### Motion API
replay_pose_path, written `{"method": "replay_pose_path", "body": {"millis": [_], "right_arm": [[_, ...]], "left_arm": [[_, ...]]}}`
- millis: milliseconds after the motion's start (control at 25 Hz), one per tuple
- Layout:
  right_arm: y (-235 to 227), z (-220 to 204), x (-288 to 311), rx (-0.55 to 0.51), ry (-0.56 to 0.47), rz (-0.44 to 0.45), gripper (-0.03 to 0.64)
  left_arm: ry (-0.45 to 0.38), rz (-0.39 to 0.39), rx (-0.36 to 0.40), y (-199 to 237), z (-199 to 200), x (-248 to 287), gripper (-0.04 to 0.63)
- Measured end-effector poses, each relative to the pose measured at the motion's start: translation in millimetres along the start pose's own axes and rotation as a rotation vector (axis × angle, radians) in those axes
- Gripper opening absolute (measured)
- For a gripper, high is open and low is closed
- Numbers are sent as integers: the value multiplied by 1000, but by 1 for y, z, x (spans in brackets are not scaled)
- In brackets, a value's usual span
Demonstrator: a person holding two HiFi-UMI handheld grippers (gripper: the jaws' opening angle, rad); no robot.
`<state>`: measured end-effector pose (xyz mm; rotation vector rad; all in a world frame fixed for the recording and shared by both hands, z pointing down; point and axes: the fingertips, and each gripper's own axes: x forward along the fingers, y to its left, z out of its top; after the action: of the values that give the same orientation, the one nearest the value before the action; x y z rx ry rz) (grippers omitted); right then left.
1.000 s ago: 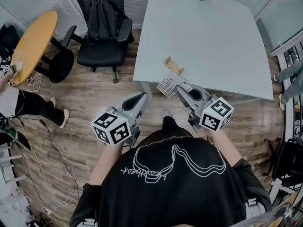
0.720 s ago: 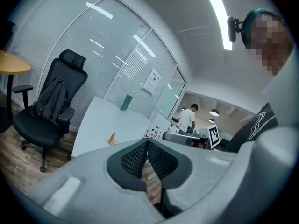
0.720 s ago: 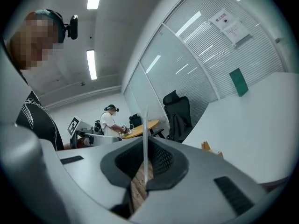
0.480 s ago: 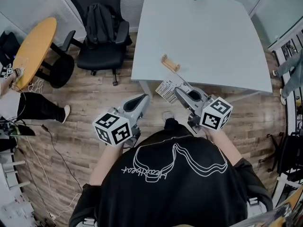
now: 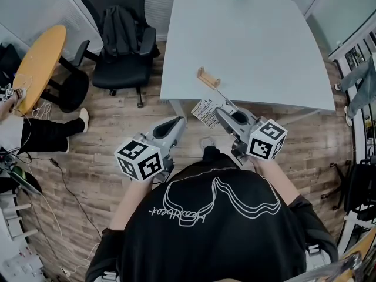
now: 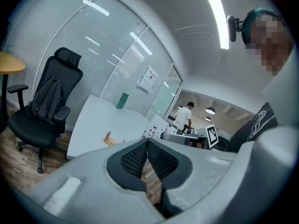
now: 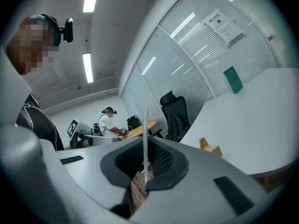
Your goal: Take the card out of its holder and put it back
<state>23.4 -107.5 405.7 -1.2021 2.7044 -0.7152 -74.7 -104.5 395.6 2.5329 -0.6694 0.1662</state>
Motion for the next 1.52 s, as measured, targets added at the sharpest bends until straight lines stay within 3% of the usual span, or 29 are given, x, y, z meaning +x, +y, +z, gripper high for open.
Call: {"method": "replay_pose_path", "body": {"millis": [600,960,1520], "right_arm": [[-7,18,9,-22,-11,-20,23],[-54,46,13,-43,-19,-71,23],[-133,68,67,-52,30,-102,23]], "left_arm": [[-27,6,-7,13,8,3,12],[-10,7,-31,25,17,32,12],[32,31,-95,83,32,83,12]]}}
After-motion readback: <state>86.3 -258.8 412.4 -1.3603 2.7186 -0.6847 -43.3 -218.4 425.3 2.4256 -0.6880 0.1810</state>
